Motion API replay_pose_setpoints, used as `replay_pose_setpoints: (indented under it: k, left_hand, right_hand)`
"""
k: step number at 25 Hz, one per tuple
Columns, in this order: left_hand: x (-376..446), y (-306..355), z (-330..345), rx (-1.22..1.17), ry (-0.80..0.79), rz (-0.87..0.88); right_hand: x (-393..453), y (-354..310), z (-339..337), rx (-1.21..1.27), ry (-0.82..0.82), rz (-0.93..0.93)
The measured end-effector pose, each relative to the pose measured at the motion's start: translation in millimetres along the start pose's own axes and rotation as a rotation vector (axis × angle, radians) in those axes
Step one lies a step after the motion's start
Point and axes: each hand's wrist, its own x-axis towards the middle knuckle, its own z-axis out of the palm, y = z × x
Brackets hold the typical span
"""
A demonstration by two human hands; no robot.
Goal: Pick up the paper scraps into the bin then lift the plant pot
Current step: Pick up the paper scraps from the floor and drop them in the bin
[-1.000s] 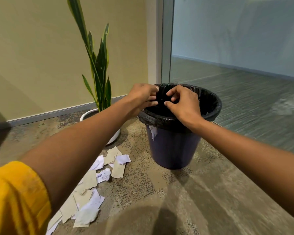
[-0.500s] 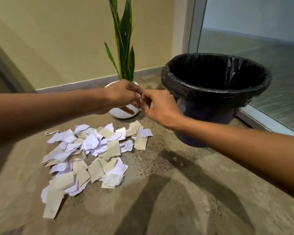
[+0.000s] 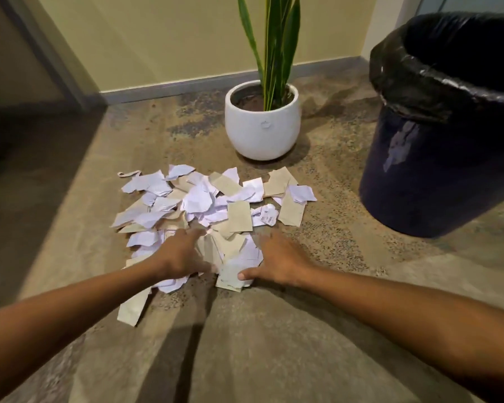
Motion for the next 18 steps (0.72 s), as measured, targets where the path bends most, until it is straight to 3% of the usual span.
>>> replay_pose_setpoints:
  k: [4, 10, 14, 18]
  left_hand:
    - [16, 6, 17, 0.030, 0.066, -0.025]
    - [18, 15, 14, -0.060, 0.039, 0.045]
    - [12, 20, 8, -0.357, 0.040, -0.019]
    - [1, 30, 8, -0.496, -0.106, -0.081]
  right_hand:
    - [3, -9, 14, -0.048, 0.022, 0.018]
    - [4, -7, 13, 0.021, 0.002, 0.005]
    - [5, 0, 9, 0.051, -0.033, 0.033]
    - [-1, 9, 4, 0.033, -0.014, 0.060]
